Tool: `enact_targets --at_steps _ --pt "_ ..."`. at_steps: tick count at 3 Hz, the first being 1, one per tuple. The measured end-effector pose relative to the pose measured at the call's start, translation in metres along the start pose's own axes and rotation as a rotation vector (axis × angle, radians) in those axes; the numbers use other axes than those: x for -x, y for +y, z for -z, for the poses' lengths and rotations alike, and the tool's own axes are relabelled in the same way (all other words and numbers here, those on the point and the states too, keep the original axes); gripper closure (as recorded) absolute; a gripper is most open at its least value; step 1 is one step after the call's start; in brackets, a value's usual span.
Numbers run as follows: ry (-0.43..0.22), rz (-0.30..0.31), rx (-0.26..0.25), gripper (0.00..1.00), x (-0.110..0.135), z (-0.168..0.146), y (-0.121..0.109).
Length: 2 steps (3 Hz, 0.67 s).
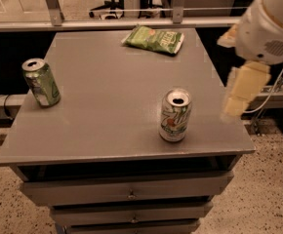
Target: Knock green can over
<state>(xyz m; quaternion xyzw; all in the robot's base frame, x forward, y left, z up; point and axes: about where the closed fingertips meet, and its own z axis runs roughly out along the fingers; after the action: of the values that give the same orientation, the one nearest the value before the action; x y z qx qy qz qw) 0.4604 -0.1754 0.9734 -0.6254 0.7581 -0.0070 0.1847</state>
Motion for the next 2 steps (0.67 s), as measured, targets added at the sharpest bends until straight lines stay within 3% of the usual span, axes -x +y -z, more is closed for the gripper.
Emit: enact_targets --at_steps 1,2 --pt "-0.129 0.061 0.026 0.0 0.07 -0.022 -0.014" --pt "-0.263 0.08 0.059 0.0 0.142 -0.039 -0.02"
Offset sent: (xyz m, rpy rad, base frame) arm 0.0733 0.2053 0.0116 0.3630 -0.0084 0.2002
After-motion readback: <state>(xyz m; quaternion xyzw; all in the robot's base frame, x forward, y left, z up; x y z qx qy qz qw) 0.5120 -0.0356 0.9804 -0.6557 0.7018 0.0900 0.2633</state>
